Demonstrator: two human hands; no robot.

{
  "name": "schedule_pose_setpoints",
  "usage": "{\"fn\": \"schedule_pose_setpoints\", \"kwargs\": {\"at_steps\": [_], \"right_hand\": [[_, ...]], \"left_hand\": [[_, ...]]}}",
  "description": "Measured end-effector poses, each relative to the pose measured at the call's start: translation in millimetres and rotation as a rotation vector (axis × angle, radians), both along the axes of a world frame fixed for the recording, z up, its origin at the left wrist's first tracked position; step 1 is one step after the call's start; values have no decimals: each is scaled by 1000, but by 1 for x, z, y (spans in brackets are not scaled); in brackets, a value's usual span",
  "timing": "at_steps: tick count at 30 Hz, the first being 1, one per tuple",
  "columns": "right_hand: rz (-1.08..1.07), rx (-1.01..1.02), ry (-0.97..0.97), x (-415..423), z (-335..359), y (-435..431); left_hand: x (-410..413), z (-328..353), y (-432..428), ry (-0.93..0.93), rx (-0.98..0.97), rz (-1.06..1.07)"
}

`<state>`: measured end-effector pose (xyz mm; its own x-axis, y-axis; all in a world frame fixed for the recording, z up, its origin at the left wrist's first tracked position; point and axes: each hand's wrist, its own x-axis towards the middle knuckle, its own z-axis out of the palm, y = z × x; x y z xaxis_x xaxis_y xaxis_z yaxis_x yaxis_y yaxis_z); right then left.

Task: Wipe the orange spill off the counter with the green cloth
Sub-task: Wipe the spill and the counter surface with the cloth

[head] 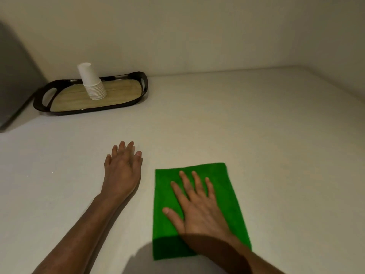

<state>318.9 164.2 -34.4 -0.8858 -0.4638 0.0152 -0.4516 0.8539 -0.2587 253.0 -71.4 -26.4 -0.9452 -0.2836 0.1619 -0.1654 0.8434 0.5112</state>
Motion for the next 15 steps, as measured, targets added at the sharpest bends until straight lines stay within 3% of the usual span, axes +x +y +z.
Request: {"fn": "schedule_pose_setpoints", "kwargs": {"at_steps": [7, 11, 15], "right_hand": [[-82, 35, 33, -141, 4, -94], [-260, 72, 17, -203, 5, -78], [-333, 71, 56, -188, 2, -47]], "left_hand": [[-31, 6, -34, 11, -2, -6], [-51, -2, -37, -30, -49, -78], [-63, -7, -36, -82, -133, -109]]}}
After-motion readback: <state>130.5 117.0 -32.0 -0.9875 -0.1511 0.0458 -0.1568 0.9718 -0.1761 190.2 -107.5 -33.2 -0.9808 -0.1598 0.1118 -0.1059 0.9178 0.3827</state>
